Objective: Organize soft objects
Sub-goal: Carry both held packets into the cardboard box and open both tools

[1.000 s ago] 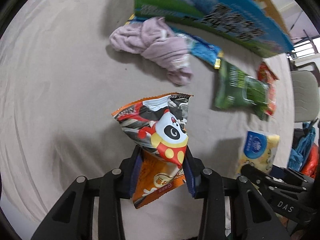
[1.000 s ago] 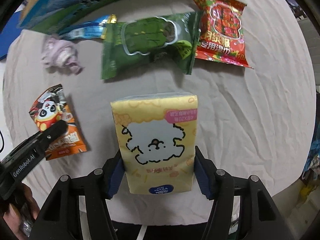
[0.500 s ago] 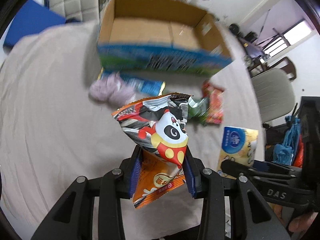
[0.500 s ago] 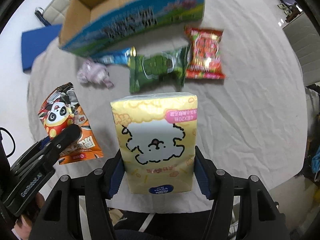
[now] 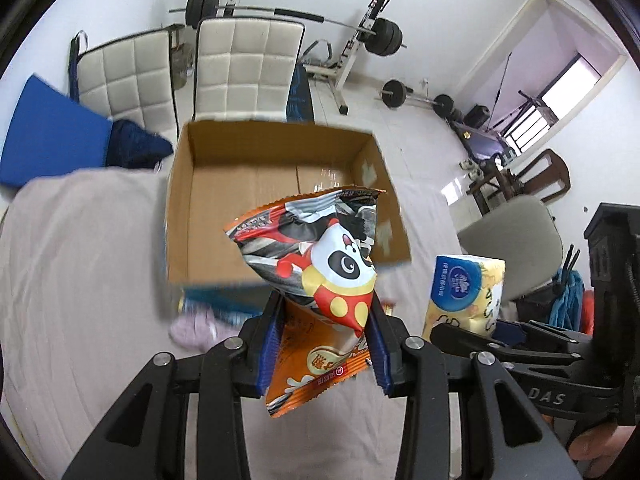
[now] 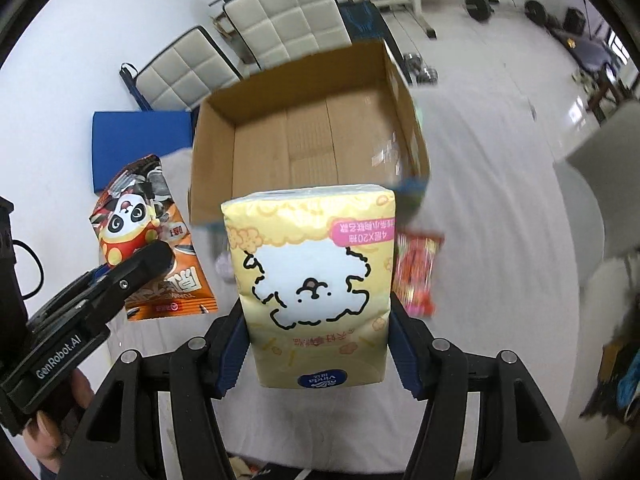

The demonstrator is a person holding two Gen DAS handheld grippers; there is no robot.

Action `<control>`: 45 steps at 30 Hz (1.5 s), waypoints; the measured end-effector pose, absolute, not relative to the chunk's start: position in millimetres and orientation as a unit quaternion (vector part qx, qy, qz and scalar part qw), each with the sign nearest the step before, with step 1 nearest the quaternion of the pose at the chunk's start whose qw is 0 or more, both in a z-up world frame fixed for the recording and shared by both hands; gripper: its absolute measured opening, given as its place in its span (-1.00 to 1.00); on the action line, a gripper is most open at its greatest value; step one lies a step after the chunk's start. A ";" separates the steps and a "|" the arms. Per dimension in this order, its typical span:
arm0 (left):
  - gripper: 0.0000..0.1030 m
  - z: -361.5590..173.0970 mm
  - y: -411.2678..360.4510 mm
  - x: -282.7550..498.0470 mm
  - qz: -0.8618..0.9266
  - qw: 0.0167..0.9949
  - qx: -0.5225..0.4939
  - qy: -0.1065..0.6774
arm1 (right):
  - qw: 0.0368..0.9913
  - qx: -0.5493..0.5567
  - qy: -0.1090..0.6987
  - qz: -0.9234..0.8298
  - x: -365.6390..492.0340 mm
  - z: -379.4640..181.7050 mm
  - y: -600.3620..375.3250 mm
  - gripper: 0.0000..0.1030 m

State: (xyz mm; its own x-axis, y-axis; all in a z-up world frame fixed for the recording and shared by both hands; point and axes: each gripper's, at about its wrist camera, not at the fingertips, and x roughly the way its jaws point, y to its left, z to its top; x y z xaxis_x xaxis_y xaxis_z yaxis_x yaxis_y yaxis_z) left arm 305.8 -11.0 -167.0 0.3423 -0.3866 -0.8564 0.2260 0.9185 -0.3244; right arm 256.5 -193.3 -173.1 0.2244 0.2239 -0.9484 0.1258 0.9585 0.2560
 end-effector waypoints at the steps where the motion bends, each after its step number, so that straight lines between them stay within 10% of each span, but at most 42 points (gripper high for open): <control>1: -0.31 -166.2 -11.7 313.5 -0.187 0.817 -0.075 0.541 | 0.771 0.139 0.620 0.034 265.2 -169.2 -197.2 0.25; 19: -0.31 -306.8 -63.2 524.9 -0.175 0.738 -0.107 0.642 | 0.738 0.056 0.672 0.042 499.1 -290.8 -217.0 0.25; 45: -0.20 -390.8 -83.5 560.8 -0.136 0.688 -0.073 0.709 | 0.710 -0.025 0.703 0.036 566.8 -387.1 -197.8 0.31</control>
